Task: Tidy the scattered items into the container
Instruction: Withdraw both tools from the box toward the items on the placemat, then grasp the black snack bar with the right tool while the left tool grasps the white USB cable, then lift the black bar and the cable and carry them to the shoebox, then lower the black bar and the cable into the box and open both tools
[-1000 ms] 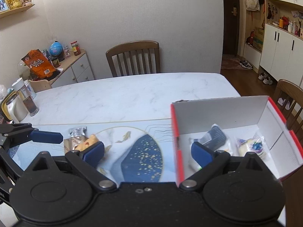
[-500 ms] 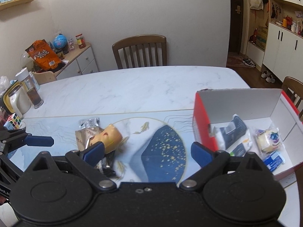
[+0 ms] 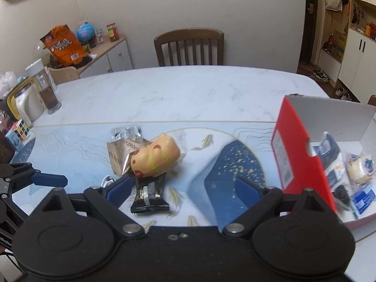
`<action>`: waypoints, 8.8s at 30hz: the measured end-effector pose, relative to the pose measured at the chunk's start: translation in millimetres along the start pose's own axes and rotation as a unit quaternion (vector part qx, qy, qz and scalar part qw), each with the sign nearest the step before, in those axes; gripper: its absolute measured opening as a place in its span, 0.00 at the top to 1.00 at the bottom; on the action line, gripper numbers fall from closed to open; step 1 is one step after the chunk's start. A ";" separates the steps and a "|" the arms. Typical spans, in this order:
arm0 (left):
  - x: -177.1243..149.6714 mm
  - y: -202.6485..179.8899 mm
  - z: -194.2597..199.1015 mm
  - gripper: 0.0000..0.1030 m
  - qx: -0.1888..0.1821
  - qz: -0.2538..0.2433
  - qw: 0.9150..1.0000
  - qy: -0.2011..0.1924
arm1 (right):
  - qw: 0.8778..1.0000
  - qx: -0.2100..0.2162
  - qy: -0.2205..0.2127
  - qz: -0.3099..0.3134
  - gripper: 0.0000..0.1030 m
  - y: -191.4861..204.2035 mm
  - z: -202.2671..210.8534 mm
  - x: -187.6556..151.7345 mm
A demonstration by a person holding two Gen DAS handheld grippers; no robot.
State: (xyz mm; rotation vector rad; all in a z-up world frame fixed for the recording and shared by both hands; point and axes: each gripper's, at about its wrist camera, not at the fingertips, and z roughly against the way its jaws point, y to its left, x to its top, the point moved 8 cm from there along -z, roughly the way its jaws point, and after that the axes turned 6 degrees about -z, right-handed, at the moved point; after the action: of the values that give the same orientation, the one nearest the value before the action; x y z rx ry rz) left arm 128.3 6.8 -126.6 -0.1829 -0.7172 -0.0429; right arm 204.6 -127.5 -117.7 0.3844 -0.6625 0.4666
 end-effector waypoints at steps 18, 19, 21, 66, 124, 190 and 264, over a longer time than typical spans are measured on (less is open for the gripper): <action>-9.2 61.4 -22.4 0.05 0.061 0.070 0.996 0.003 | 0.999 0.015 0.043 0.021 0.20 26.3 -46.2 -17.8; -9.2 63.2 -24.3 0.08 0.065 0.069 0.995 0.006 | 0.999 0.016 0.044 0.022 0.20 27.0 -48.1 -18.2; -9.7 66.8 -27.3 0.13 0.071 0.069 0.995 0.010 | 0.998 0.017 0.047 0.025 0.20 28.5 -50.9 -19.1; -5.1 46.7 -53.4 0.80 0.095 -0.008 0.995 0.020 | 0.994 -0.001 0.071 0.083 0.61 48.4 -100.6 -28.9; 27.9 4.3 32.0 0.88 0.036 0.063 0.996 -0.056 | 1.000 0.007 0.017 0.011 0.66 -18.8 35.7 -27.1; 180.5 -245.2 -118.7 0.88 -0.063 -0.101 0.992 -0.028 | 0.999 -0.045 0.005 0.012 0.66 -281.0 70.2 67.0; 173.3 -260.4 -264.6 0.88 -0.079 -0.127 0.974 0.172 | 0.986 -0.084 0.143 0.005 0.60 -313.8 -88.2 73.7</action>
State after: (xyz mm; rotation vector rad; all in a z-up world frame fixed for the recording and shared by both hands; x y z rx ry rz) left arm 404.2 -293.1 -168.6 -0.2285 -0.3857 -0.3684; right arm 464.1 -324.3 -192.8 0.1506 -0.4206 0.4616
